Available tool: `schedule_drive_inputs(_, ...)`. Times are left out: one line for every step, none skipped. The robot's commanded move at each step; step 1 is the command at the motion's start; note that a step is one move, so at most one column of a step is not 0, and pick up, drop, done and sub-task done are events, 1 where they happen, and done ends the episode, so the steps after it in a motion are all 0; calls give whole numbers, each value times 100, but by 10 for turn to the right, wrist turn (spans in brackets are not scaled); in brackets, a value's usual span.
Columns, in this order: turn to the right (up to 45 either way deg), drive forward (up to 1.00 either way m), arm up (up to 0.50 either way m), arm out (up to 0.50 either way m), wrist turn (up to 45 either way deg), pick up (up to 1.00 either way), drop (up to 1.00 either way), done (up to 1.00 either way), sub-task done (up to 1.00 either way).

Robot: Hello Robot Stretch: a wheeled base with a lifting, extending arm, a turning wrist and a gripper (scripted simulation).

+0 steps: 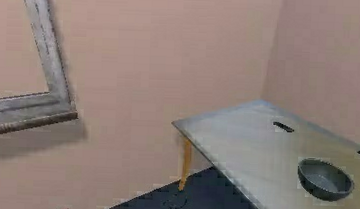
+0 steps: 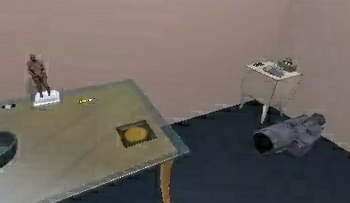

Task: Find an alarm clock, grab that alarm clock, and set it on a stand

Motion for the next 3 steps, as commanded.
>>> schedule_drive_inputs(450, 0, 0, 0, 0, 0, 0, 0, 0)
schedule_drive_inputs(450, 0, 0, 0, 0, 0, 0, 0, 0)
schedule_drive_inputs(450, 0, 0, 0, 0, 0, 0, 0, 0)
